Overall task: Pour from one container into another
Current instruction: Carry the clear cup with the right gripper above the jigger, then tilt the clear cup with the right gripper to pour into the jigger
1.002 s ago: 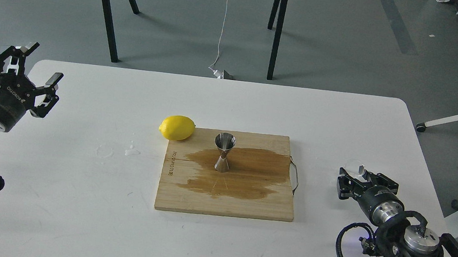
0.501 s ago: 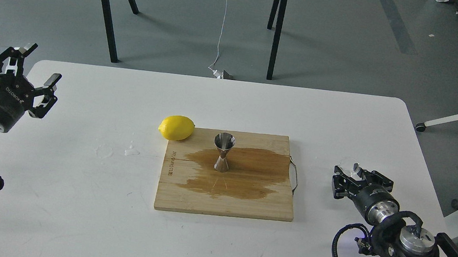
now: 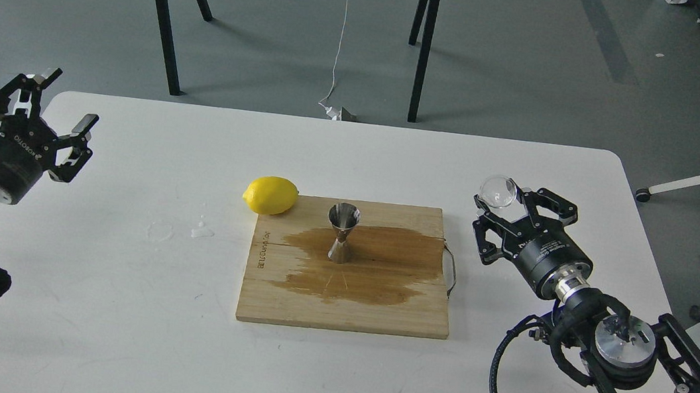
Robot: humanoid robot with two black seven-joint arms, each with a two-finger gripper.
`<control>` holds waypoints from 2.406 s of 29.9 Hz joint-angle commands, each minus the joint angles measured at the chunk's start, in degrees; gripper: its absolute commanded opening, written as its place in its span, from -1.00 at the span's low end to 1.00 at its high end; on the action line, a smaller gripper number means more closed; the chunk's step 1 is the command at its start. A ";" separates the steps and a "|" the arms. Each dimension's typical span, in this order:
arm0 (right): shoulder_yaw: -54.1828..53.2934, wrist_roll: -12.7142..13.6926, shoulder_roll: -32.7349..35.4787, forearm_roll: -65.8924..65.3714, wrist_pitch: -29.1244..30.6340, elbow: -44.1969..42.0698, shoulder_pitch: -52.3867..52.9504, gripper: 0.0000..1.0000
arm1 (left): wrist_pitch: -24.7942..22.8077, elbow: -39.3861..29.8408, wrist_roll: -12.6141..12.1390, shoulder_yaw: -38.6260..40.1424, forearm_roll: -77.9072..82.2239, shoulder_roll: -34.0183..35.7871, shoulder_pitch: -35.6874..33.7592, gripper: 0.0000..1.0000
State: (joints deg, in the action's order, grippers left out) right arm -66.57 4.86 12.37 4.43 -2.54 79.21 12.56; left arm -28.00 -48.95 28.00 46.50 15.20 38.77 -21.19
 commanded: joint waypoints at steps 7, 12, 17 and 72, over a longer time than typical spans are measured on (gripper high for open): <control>13.20 -0.03 -0.15 -11.97 -1.58 -0.81 10.89 -0.45 | 0.00 -0.01 0.00 0.00 0.00 -0.01 0.01 0.65; 19.19 -0.29 -0.68 -17.95 -3.16 -2.40 14.16 -0.45 | 0.00 -0.01 0.00 0.00 0.00 -0.01 0.01 0.65; 22.35 -0.64 -2.52 -27.00 -5.62 -2.57 14.86 -0.45 | 0.00 -0.01 0.00 0.00 0.00 -0.10 0.10 0.65; 45.29 -0.91 -1.30 -39.05 -8.97 -7.58 31.38 -0.44 | 0.00 1.14 0.00 0.00 0.00 -0.10 0.18 0.66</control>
State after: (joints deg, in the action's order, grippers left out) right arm -22.96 4.04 11.14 -34.59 -11.54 71.80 42.73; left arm -28.00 -47.88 28.00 46.49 15.20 38.67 -21.00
